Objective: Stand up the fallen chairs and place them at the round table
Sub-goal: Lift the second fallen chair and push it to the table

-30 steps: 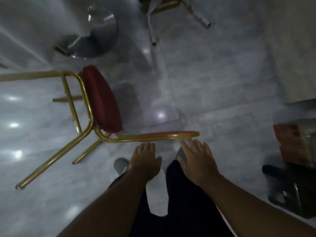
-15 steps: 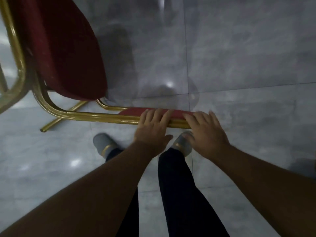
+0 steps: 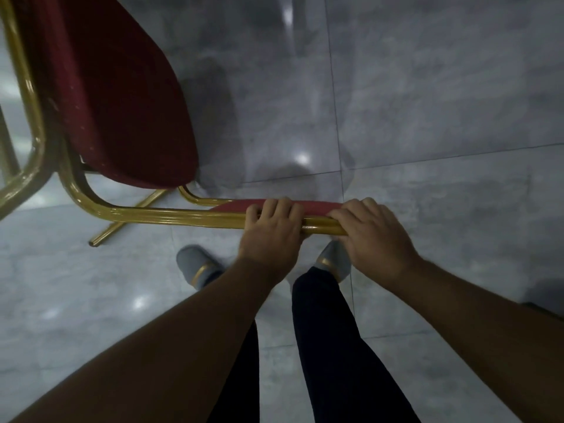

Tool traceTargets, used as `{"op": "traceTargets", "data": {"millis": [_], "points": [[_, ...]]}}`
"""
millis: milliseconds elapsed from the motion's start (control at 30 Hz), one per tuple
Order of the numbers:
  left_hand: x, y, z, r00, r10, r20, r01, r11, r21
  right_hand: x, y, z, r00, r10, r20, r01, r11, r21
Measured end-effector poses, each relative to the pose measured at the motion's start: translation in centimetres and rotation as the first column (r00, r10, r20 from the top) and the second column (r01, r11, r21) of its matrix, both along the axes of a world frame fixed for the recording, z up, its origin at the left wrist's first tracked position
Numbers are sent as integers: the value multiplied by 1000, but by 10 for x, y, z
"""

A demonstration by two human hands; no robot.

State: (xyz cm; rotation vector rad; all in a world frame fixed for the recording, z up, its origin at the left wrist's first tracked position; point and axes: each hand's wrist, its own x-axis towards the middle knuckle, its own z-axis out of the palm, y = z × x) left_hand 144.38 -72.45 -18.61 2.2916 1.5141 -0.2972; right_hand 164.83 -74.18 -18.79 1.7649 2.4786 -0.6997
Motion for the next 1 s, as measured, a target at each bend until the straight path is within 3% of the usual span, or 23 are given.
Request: {"op": "traceTargets", "data": {"millis": [233, 400, 533, 767, 900, 1000], "points": [[-21, 9, 86, 954, -89, 287, 88, 996, 17, -44, 11, 113, 998, -62, -1, 62, 998, 14], [-80, -1, 171, 907, -40, 419, -6, 994, 108, -82, 4, 219, 992, -67, -106, 79, 991, 109], [-144, -22, 229, 861, 59, 506, -118, 989, 85, -92, -23, 273, 944, -205, -257, 229, 971, 68], [-238, -58, 313, 809, 134, 572, -208, 976, 65, -192, -40, 353, 920, -35, -389, 105, 982, 159], [-260, -67, 363, 815, -38, 578, -110, 970, 219, -252, -39, 387, 901, 146, -407, -45, 968, 248], [-289, -82, 386, 863, -9, 506, -162, 943, 291, -290, -44, 403, 890, 169, -425, -42, 955, 293]]}}
